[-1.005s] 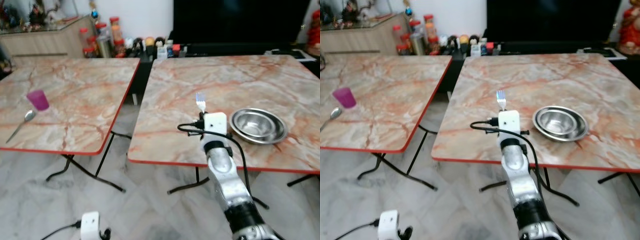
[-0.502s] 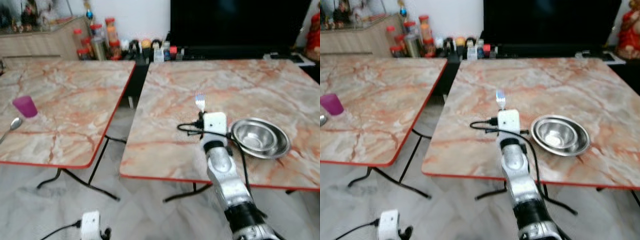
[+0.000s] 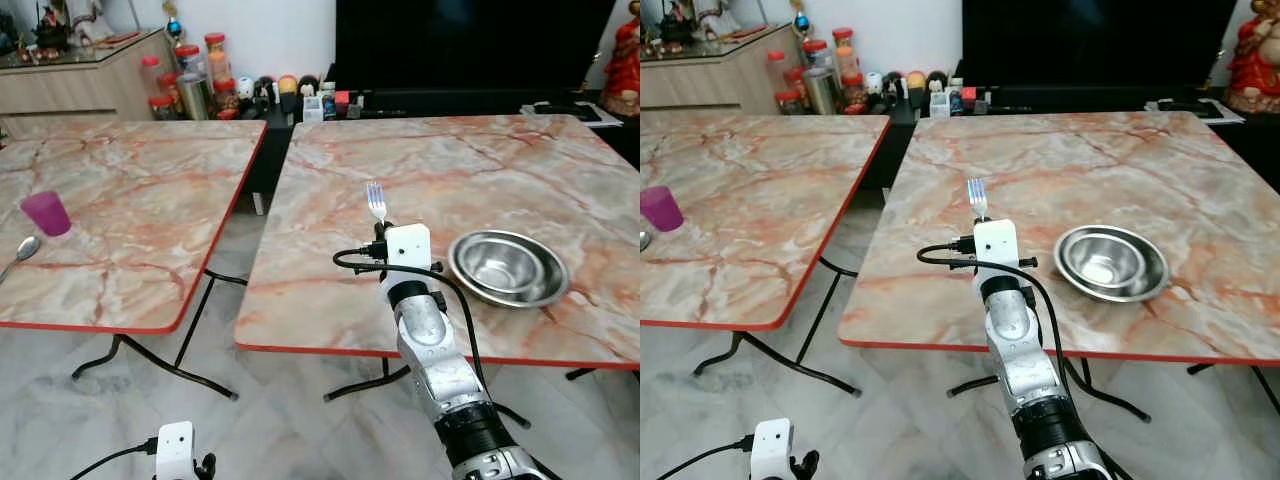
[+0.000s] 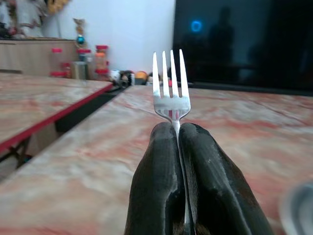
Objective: Setting the table
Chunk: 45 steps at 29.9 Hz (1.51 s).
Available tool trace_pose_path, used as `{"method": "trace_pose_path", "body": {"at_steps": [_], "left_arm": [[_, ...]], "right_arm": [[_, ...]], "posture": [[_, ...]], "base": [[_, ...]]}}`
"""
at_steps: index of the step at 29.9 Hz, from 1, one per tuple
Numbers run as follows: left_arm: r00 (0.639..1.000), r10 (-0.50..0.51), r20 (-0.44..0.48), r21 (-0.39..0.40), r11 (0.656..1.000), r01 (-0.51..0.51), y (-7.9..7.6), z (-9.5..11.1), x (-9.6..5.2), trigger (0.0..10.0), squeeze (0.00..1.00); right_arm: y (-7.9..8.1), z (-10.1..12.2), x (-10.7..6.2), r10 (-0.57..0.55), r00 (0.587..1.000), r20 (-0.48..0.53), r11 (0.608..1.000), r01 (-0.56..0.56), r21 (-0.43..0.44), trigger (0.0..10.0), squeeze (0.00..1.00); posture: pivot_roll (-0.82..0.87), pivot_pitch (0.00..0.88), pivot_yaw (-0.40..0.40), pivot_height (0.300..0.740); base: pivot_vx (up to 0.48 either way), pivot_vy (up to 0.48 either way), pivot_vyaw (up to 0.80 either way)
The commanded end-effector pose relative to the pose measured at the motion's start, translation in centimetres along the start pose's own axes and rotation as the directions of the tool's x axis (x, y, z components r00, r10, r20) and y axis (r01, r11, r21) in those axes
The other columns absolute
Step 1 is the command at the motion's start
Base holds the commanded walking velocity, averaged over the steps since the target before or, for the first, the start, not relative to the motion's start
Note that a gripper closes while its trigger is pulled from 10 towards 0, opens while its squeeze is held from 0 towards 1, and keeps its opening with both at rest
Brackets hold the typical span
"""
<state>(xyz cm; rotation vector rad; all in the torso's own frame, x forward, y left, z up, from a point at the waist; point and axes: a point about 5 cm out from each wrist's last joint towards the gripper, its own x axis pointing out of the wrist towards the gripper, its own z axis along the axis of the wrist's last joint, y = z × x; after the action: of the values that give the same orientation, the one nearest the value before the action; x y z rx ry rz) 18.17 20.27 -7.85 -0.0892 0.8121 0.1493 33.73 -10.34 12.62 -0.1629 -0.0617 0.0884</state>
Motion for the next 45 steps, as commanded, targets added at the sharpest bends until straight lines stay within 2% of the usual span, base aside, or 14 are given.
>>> {"method": "trace_pose_path", "body": {"at_steps": [1,28,45], "left_arm": [[1.0,0.003,-0.008,0.011,1.0,-0.002,0.24,-0.09,-0.03,10.0,0.0],[1.0,0.008,-0.014,0.005,1.0,-0.008,0.41,-0.48,-0.18,10.0,0.0],[1.0,0.009,-0.009,-0.017,1.0,-0.009,0.44,-0.43,-0.18,10.0,0.0]], "right_arm": [[0.14,0.7,0.23,0.001,1.0,0.024,1.0,-0.001,0.006,10.0,0.0],[-0.12,0.43,0.1,-0.016,1.0,0.011,1.0,0.016,0.009,10.0,0.0],[-0.26,0.5,0.15,-0.039,0.999,0.014,0.999,0.039,0.017,10.0,0.0]], "posture": [[0.03,0.0,0.05,0.74],[0.03,0.0,0.052,0.74],[0.03,0.0,0.053,0.74]], "base": [[0.0,-0.382,0.0],[0.044,-0.379,0.0],[0.0,0.0,0.0]]}}
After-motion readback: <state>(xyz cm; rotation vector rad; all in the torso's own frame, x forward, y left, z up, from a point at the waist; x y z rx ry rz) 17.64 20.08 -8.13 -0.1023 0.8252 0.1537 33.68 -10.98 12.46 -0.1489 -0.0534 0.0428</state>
